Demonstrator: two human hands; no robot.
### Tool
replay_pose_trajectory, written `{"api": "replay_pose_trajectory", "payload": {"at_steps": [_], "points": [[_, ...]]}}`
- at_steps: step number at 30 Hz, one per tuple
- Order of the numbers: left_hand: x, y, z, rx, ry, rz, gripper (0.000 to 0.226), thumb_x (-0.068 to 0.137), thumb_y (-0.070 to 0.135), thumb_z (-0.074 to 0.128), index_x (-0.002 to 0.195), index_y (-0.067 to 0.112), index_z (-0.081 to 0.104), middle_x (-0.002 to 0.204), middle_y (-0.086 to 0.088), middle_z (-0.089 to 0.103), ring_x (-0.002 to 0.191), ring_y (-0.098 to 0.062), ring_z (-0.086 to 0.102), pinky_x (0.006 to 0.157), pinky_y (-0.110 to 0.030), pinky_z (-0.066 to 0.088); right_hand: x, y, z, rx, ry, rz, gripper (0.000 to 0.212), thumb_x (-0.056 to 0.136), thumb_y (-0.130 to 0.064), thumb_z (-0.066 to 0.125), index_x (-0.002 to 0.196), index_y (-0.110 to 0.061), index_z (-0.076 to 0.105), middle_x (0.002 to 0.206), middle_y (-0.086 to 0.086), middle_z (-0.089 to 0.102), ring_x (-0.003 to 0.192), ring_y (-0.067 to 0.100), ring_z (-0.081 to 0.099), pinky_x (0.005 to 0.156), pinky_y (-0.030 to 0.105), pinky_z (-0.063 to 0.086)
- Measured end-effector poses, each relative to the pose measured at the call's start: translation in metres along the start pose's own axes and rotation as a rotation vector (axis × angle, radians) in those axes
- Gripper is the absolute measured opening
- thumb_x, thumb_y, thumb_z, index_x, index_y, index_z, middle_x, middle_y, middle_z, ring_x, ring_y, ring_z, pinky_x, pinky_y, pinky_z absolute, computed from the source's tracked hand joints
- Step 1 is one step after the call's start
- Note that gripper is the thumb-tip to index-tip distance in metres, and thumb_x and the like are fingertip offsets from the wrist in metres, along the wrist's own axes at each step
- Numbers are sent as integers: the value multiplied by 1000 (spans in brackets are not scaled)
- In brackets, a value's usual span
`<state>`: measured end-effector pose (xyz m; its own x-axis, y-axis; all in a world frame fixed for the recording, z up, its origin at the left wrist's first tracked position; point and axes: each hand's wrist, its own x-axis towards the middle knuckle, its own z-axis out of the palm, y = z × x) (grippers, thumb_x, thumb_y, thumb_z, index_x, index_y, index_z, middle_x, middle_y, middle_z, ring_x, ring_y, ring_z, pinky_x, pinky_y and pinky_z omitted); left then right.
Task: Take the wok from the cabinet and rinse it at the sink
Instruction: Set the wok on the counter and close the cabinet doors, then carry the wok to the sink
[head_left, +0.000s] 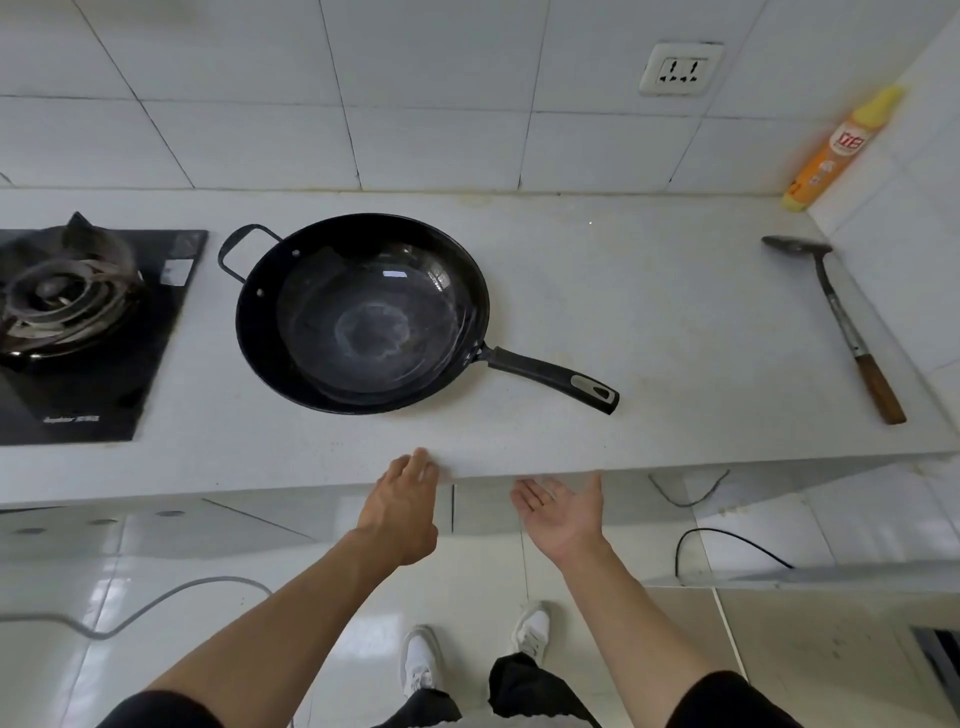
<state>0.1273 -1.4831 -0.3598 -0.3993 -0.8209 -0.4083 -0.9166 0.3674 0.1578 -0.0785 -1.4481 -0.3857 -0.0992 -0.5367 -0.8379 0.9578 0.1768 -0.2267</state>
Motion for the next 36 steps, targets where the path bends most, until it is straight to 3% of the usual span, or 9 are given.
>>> {"api": "replay_pose_trajectory", "payload": {"at_steps": [4,12,17,20,27,31,36], "points": [[-4,0,-1,-19,-18,-11,66,83,21,58,143,11,31,157,-5,14,141,-26,23,114,-34,32,-21,-6,-1,-86,-16,-31,83,93,-67,34,148,-5,30,143,23,41,132,34,42,110,47,36],[-2,-6,-26,-205,-1,80,55,94,35,54,145,18,39,152,-2,36,136,-22,36,111,-36,37,-72,-6,6,-347,-172,-82,67,95,-64,34,127,-10,56,128,19,60,120,34,56,100,49,45],[-17,-21,-52,-289,98,211,46,95,38,54,138,26,48,143,5,49,131,-15,43,109,-29,37,-90,0,30,-878,-108,-329,33,99,-41,49,121,-17,54,114,12,66,99,28,69,81,42,56],[-26,-39,-69,-330,242,225,42,96,38,53,136,26,51,141,7,52,131,-13,44,109,-27,36,-97,2,43,-1091,-90,-492,23,96,-31,55,116,-20,58,109,9,69,94,23,70,83,41,56],[-35,-80,-90,-302,445,91,41,94,33,57,134,21,53,133,3,57,124,-17,48,102,-30,43,-104,-1,65,-1587,-158,-911,32,92,-33,58,124,-30,54,112,-9,61,103,1,57,85,21,46],[-27,-93,-90,-228,479,-12,44,92,34,61,133,21,53,130,3,59,122,-19,50,98,-32,47,-93,-18,77,-1769,-222,-1074,37,93,-30,59,129,-26,51,121,-6,56,113,6,51,98,30,44],[-9,-100,-93,-53,497,-109,35,86,36,67,117,21,62,114,3,66,111,-22,54,94,-35,47,-73,-40,102,-1828,-228,-1287,40,92,-26,60,130,-21,51,124,-3,53,115,15,48,98,32,40]]}}
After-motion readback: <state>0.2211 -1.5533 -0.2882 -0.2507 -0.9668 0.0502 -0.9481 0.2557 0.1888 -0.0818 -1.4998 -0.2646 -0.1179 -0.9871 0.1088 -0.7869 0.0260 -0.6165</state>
